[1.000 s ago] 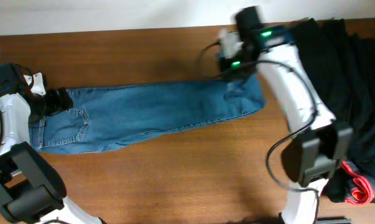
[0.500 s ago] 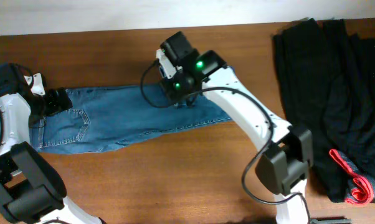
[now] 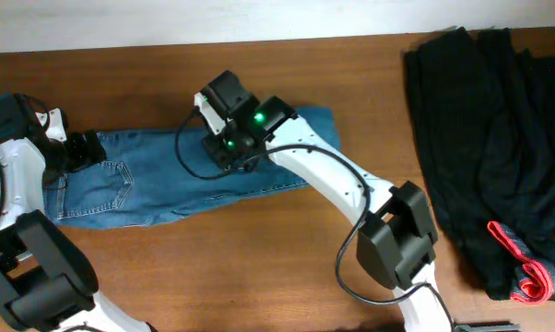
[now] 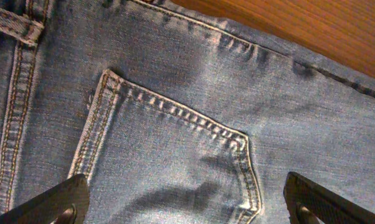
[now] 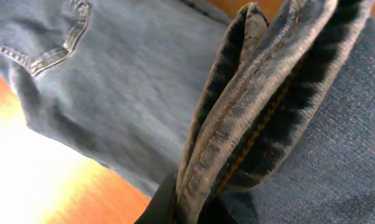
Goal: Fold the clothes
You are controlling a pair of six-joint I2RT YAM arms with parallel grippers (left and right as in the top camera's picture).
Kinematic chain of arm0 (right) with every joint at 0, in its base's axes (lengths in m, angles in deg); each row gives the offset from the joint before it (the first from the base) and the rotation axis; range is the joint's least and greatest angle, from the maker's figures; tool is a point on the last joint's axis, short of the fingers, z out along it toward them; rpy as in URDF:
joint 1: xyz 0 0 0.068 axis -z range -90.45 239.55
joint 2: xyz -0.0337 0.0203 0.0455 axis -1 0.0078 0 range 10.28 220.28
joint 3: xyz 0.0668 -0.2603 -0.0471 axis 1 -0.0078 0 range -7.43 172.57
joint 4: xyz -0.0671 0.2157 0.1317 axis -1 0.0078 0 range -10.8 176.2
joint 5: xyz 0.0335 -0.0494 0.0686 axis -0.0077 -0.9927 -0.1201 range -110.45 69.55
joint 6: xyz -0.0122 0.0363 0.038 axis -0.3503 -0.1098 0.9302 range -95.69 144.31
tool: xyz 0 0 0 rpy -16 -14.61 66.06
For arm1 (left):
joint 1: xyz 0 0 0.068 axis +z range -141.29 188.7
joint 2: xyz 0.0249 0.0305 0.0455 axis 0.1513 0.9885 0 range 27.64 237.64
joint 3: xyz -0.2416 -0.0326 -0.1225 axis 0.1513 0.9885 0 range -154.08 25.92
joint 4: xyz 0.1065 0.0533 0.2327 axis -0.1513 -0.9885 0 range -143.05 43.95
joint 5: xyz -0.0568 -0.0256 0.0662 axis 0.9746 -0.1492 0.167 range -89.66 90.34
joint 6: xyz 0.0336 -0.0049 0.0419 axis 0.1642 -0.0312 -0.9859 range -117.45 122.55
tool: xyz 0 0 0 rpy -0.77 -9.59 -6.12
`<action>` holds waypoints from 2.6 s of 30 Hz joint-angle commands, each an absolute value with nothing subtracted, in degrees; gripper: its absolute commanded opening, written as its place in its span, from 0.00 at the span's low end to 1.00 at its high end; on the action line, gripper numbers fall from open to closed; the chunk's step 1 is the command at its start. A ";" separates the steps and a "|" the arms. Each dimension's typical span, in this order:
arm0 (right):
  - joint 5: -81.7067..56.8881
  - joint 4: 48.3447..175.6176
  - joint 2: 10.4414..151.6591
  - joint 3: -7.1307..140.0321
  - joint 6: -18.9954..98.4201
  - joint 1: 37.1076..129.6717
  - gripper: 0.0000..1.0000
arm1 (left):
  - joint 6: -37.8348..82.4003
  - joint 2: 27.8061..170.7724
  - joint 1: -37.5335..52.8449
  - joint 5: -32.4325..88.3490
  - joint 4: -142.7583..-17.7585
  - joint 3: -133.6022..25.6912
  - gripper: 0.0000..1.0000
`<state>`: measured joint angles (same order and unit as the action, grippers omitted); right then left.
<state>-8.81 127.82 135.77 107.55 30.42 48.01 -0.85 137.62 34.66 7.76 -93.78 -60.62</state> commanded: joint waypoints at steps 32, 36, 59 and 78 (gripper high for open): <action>2.64 110.44 139.20 108.82 37.11 42.64 0.04 | -0.02 137.00 34.86 7.59 -93.69 -60.60 0.99; 6.84 107.31 140.49 108.82 38.01 42.31 0.04 | -0.02 137.00 34.86 7.57 -93.69 -60.60 0.99; 9.70 103.51 144.73 109.39 38.16 45.35 0.68 | 0.39 137.00 34.86 7.59 -93.91 -60.58 0.99; 1.00 139.88 142.00 107.27 22.90 69.46 0.71 | 0.39 137.00 34.86 7.57 -93.91 -60.53 0.99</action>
<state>3.12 139.16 143.83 108.69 28.11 69.52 -0.26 137.62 34.66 7.76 -93.84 -60.62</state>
